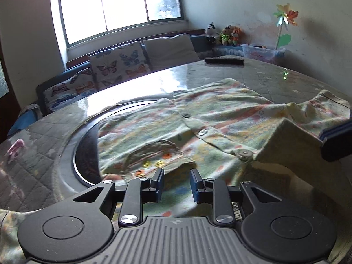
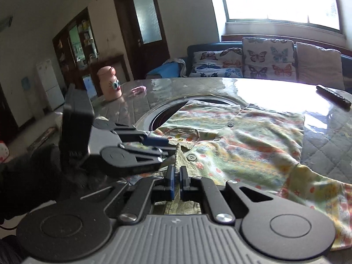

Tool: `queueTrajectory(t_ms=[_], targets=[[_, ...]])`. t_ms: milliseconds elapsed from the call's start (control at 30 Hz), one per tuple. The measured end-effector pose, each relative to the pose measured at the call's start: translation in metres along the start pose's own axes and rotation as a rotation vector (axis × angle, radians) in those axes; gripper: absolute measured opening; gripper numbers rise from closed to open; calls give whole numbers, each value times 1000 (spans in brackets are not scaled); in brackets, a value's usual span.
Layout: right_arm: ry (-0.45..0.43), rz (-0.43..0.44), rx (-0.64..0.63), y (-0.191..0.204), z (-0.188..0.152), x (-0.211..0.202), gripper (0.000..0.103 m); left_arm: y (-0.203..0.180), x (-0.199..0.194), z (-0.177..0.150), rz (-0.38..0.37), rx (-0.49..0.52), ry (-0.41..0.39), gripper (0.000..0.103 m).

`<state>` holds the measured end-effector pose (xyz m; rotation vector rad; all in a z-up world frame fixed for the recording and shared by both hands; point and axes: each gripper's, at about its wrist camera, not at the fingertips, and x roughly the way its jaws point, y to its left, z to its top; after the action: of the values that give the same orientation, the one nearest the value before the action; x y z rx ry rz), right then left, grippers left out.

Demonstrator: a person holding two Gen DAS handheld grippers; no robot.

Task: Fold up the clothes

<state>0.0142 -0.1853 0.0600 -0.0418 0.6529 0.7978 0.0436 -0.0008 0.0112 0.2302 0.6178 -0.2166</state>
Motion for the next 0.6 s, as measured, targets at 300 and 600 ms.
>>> queueTrajectory(t_ms=[300,600], targets=[[1,12,13,-2,5,6,4,-23,-19,-11,-88,100,-33,26],[27,39,2,3,8,14,4,-29,-34,-22,-131,108,-46,25]])
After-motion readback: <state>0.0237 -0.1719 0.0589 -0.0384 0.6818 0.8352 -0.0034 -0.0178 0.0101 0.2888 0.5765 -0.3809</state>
